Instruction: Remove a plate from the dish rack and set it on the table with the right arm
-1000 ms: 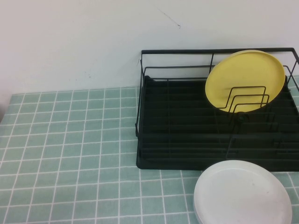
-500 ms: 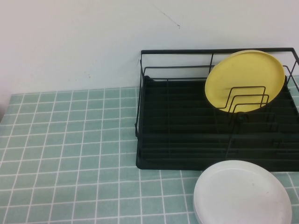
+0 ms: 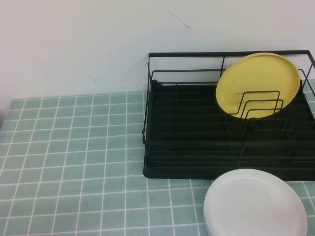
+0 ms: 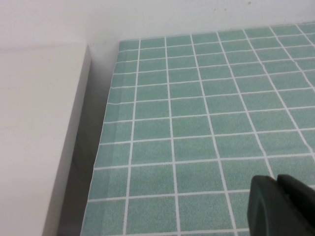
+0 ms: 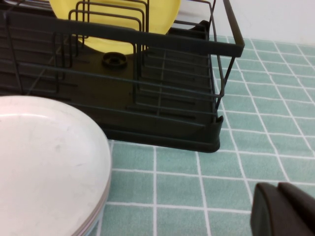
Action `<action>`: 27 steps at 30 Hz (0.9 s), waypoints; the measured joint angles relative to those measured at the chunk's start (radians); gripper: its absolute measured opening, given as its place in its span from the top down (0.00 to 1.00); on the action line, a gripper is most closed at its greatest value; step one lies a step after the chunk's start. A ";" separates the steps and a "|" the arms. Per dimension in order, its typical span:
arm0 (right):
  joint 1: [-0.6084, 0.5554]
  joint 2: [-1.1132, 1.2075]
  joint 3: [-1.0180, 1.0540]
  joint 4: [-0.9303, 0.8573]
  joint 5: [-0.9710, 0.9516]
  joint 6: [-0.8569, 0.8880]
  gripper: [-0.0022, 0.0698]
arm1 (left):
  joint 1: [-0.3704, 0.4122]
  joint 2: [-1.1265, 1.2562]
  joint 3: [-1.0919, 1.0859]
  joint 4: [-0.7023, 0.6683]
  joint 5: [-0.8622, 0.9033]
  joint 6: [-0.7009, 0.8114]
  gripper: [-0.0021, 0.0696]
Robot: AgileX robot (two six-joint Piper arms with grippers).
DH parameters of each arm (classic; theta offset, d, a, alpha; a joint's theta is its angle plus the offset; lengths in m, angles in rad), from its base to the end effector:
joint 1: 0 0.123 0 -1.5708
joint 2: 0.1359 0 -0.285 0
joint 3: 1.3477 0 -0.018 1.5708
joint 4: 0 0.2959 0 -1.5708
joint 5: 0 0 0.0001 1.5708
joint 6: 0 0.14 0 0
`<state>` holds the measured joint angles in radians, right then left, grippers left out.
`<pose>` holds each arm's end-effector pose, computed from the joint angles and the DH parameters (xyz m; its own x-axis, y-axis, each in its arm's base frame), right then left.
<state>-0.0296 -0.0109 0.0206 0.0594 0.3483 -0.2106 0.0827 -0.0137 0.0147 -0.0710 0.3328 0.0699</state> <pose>0.1457 -0.0015 0.1619 -0.2652 -0.1463 -0.9530 -0.0312 0.9892 -0.1432 0.1459 0.0088 0.1670 -0.2427 -0.0173 -0.9699 -0.0595 0.9982 -0.0029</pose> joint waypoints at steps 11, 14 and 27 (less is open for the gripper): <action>0.000 0.000 0.007 0.099 -0.116 0.000 0.97 | 0.000 0.000 0.000 0.000 0.000 0.000 0.98; 0.000 0.000 0.007 0.198 -0.162 0.002 0.97 | 0.000 0.000 0.000 0.000 0.000 0.000 0.98; 0.000 0.000 0.007 0.583 -0.214 0.035 0.97 | 0.000 0.000 0.000 0.000 0.000 0.000 0.98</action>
<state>-0.0296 -0.0109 0.0274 0.6422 0.1345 -0.1757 0.0827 -0.0137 0.0147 -0.0710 0.3328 0.0699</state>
